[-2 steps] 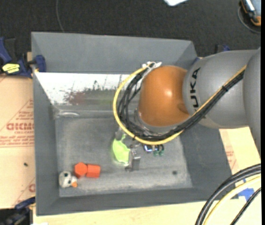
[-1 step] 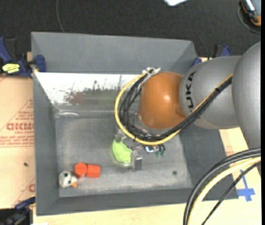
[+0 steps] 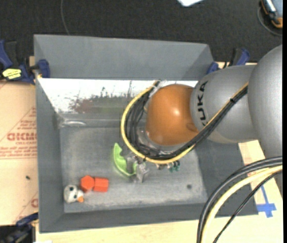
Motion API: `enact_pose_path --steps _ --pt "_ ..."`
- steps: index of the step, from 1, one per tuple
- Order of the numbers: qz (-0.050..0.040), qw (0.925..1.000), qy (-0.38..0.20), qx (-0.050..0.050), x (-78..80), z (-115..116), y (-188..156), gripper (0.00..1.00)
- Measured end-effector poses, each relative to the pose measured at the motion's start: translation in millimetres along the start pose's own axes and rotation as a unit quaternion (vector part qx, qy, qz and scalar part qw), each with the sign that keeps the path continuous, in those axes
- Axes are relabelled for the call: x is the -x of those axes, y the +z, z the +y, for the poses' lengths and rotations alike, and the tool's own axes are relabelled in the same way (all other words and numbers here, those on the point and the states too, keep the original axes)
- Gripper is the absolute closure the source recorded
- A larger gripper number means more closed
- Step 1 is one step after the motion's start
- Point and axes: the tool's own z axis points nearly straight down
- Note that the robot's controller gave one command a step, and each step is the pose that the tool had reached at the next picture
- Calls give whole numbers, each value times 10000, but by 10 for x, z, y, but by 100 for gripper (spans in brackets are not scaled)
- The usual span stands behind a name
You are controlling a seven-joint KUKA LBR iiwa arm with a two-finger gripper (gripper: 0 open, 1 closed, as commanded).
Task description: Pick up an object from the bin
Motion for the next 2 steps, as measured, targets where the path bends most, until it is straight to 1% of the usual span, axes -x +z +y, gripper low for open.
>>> enact_pose_path --steps 1,2 --pt "0 10000 7 2 0 0 0 100" --pt "-13 10000 -68 -4 87 38 -493 100"
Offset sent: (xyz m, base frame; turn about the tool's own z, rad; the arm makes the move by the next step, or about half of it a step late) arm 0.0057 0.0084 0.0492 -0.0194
